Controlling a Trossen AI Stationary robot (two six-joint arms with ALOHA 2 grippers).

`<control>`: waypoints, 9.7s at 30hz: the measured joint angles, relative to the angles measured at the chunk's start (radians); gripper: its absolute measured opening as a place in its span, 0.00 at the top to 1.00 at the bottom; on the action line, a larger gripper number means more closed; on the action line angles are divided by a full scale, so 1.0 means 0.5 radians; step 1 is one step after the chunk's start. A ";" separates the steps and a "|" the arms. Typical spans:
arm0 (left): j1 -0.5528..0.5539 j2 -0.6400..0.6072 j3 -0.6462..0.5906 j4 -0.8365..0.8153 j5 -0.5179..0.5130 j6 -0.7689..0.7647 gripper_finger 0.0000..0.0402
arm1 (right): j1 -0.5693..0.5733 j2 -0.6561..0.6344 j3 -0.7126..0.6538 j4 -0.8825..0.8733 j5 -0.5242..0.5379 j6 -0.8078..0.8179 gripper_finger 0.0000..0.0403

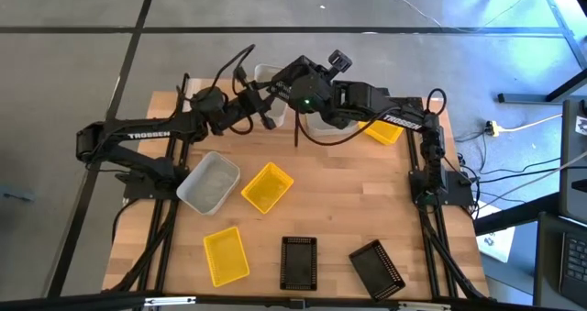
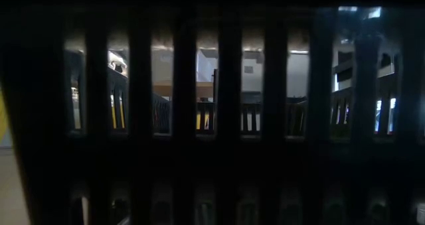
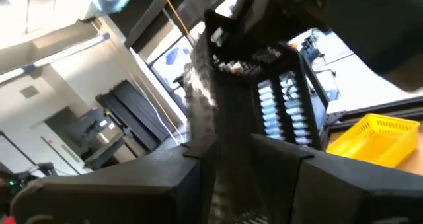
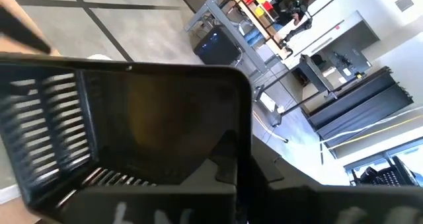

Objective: Stack baskets on shelf by color
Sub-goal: Put the top black bin on the shelf, then put the middle yellow bin on the shelf

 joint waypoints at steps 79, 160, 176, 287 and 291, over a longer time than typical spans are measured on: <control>0.375 -0.525 -0.001 -2.146 -1.115 -1.743 1.00 | 0.089 -0.002 0.002 0.329 -0.277 -0.587 0.77; 0.710 -0.096 -0.003 -2.252 -0.086 -2.658 0.89 | 0.089 -0.002 0.002 0.329 -0.276 -0.576 0.77; 0.710 -0.335 -0.003 -2.238 -0.127 -2.393 0.89 | 0.050 -0.006 0.002 0.126 -0.639 -0.597 0.77; 0.391 -0.848 -0.001 -2.235 -0.248 -1.502 0.89 | 0.032 0.240 -1.479 0.850 -2.386 1.139 0.77; 0.391 -0.848 -0.001 -2.235 -0.248 -1.502 0.89 | 0.030 0.270 -1.479 0.878 -2.386 1.138 0.77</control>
